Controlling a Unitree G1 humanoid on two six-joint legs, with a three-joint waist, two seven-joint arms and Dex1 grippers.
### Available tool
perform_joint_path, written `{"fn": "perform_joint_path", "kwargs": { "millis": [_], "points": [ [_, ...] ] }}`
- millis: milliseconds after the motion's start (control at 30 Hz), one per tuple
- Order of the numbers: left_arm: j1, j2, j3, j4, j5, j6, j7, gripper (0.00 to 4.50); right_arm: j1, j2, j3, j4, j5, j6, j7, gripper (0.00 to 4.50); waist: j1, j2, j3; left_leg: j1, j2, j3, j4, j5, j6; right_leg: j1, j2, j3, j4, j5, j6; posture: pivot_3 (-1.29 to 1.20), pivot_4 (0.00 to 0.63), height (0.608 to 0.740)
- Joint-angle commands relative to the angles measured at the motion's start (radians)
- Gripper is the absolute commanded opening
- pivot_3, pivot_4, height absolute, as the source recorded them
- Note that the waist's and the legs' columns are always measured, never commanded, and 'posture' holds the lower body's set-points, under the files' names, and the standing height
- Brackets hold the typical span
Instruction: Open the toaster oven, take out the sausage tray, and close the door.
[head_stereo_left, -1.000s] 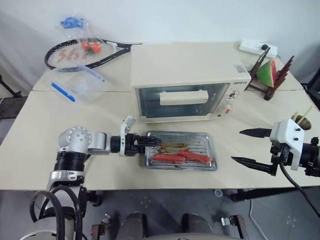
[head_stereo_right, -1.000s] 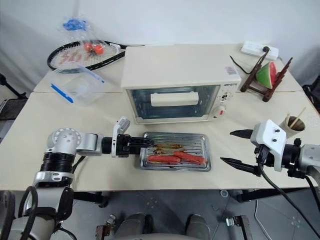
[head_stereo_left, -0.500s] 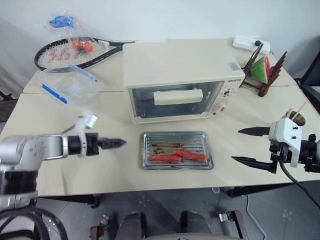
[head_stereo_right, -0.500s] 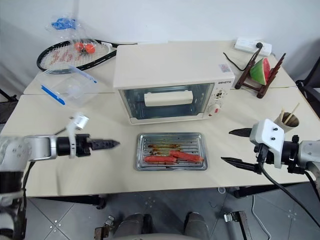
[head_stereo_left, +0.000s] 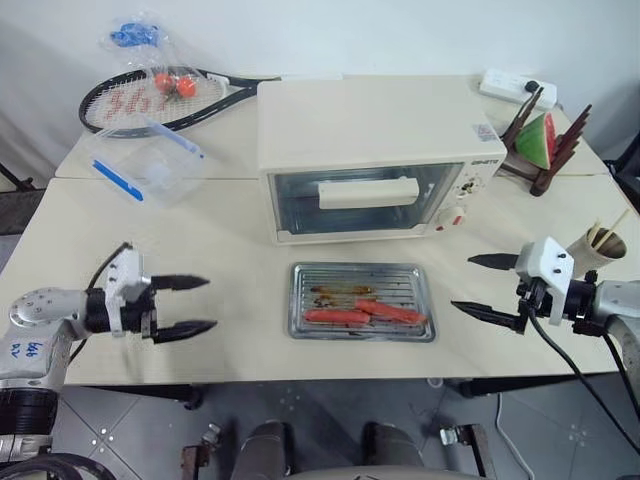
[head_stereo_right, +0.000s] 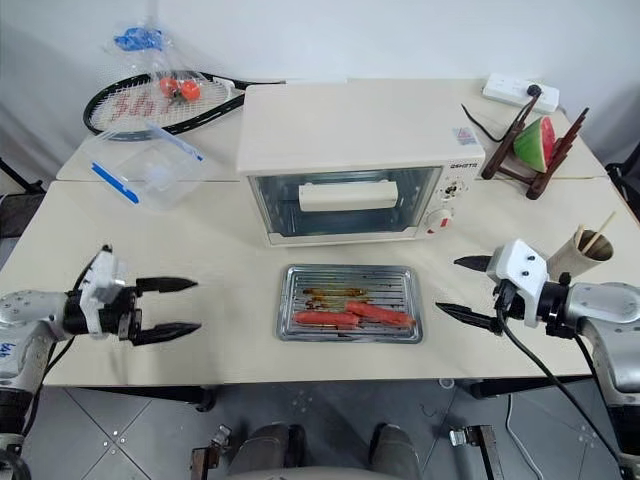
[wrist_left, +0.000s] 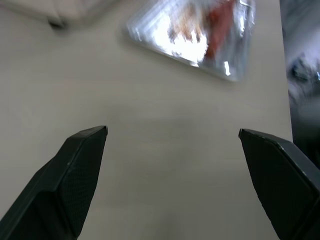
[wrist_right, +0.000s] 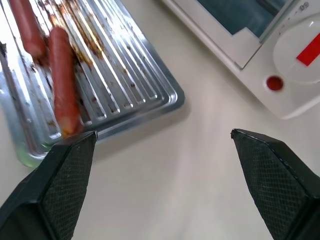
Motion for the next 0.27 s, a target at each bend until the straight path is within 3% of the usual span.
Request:
{"fn": "perform_joint_path", "kwargs": {
  "millis": [33,267],
  "points": [
    [-0.038,0.016,-0.021,0.074,0.046,-0.077,-0.057,4.48,0.017,0.005,-0.016,0.029,-0.019,-0.078,-0.002,4.5,0.004,0.0,0.0,0.0,0.0,0.0,0.0,0.0,0.0,0.0,0.0,0.0,0.0,0.0,0.0,0.0,0.15,0.74],
    [-0.101,-0.037,-0.017,0.109,0.046,-0.076,-0.014,4.48,0.12,0.019,-0.068,0.038,-0.026,-0.145,-0.048,4.5,0.003,0.0,0.0,0.0,0.0,-0.001,0.002,0.0,0.001,0.001,-0.001,-0.003,0.004,0.0,0.0,0.0,0.15,0.74]
  ]
}}
